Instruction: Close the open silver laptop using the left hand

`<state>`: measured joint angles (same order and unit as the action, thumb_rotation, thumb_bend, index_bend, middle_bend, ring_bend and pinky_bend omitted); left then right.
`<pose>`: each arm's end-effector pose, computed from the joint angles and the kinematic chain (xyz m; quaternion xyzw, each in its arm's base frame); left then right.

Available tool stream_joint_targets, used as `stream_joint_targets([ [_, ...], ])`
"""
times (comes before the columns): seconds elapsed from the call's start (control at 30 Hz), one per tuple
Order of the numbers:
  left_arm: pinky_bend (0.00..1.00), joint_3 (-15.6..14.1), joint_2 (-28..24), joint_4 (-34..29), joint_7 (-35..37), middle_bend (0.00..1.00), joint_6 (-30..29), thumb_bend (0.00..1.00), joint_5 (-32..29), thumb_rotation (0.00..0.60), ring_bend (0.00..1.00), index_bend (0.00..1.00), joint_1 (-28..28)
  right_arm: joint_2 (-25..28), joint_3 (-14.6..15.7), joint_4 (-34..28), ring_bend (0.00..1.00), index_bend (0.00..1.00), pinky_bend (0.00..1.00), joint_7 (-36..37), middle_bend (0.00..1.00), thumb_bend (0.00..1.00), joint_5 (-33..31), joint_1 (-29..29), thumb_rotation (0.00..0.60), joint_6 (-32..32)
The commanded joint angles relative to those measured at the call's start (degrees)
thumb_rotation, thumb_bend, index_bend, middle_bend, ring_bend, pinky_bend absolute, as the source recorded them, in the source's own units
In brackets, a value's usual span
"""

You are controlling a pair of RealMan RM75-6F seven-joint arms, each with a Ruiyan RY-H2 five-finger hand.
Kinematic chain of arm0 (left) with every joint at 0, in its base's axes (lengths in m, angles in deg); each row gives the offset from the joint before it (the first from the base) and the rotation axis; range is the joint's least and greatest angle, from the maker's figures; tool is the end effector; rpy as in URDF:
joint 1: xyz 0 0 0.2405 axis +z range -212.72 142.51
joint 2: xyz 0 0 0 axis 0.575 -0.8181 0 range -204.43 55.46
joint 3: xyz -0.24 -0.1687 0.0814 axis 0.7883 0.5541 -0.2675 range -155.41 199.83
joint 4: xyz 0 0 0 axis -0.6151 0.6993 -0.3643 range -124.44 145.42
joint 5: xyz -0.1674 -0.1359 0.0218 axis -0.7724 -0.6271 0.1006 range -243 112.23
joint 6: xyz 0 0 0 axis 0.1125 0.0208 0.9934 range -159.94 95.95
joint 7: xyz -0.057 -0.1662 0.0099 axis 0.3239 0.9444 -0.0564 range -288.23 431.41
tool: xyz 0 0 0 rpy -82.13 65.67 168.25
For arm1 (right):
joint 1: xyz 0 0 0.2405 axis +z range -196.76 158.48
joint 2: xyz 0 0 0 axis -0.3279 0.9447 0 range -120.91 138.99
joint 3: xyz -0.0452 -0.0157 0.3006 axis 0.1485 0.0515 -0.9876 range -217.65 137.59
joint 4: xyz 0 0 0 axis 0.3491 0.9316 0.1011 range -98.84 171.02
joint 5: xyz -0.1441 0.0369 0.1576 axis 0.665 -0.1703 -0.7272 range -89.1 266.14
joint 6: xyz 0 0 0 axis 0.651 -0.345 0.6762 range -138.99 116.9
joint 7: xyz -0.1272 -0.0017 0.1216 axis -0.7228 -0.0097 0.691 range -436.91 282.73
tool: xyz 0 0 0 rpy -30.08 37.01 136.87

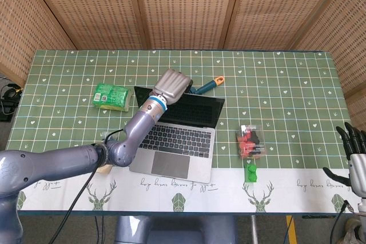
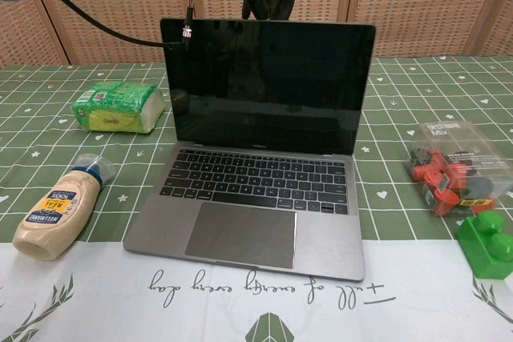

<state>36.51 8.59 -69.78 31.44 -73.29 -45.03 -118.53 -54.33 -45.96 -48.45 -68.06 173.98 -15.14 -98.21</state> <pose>0.0611 0.5145 -0.0060 -0.8058 -0.2900 -0.3224 0.4034 -0.3803 -0.2244 0.2106 0.5646 -0.3676 0.4170 0.6100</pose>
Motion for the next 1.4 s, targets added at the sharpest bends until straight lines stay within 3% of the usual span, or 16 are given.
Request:
stream_joint_targets([
  [0.03, 0.39, -1.2, -3.9, -7.2, 0.5, 0.44, -0.9, 1.00, 1.2, 0.600, 0.38, 0.53, 1.3, 0.0, 0.1, -0.1, 0.00, 0.00, 0.00, -0.2, 0.00, 0.06, 0.3, 0.0, 0.600, 0.0],
  [0.33, 0.39, -5.7, -9.4, -21.1, 1.3, 0.44, -2.5, 1.00, 4.1, 0.600, 0.38, 0.52, 3.5, 0.0, 0.6, -0.8, 0.00, 0.00, 0.00, -0.9, 0.00, 0.06, 1.4, -0.1, 0.600, -0.6],
  [0.67, 0.39, -11.3, -10.7, -29.8, 2.4, 0.44, -4.4, 1.00, 11.1, 0.600, 0.38, 0.51, 7.1, -0.1, 1.2, -1.4, 0.00, 0.00, 0.00, -1.9, 0.00, 0.06, 2.5, -0.1, 0.600, -0.9],
  [1.03, 0.39, -17.1, -5.1, -26.2, 5.7, 0.42, -3.0, 1.00, 16.9, 0.600, 0.38, 0.48, 11.5, 0.1, 1.5, -1.9, 0.00, 0.00, 0.00, -2.1, 0.00, 0.06, 3.1, -0.4, 0.600, -1.6],
  [1.4, 0.39, -18.8, -0.4, -20.7, 8.8, 0.42, -1.0, 1.00, 19.4, 0.600, 0.38, 0.48, 13.7, 0.1, 1.6, -2.1, 0.00, 0.00, 0.00, -2.4, 0.00, 0.06, 3.2, -0.4, 0.600, -1.6],
])
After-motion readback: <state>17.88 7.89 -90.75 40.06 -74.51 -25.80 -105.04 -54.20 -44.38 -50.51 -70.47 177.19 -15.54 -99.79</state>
